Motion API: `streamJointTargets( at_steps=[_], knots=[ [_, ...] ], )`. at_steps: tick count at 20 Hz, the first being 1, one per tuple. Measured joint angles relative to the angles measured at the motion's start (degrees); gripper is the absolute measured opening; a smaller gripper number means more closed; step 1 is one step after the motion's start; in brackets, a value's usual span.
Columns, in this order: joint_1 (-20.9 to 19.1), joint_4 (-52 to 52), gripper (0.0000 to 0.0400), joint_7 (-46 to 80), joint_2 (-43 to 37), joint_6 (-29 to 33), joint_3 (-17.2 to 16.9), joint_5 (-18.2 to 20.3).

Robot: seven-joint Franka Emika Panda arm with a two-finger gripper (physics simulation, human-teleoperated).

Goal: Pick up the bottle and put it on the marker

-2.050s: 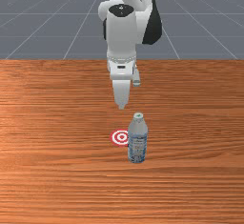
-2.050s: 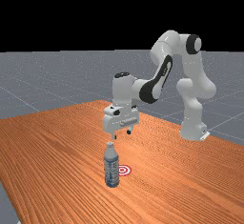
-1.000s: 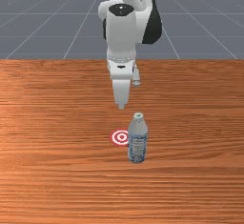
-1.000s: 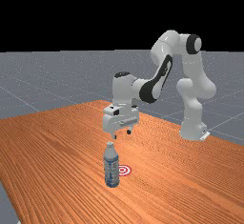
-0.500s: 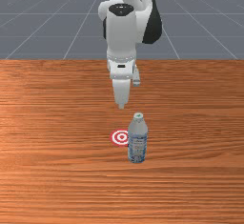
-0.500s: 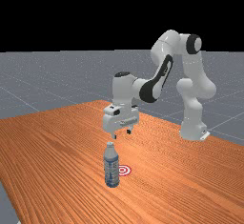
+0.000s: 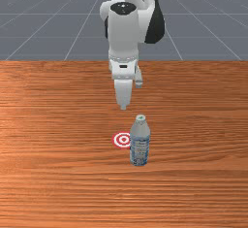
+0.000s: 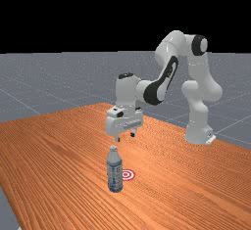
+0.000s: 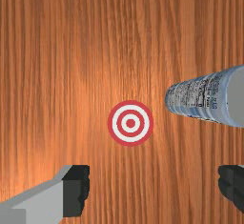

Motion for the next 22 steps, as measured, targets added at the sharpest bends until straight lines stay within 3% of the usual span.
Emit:
streamJointTargets(
  at_steps=[22],
  knots=[
    [0.00,0.09,0.0400,0.23,-0.01,-0.25,-0.05,0.04]
  ],
)
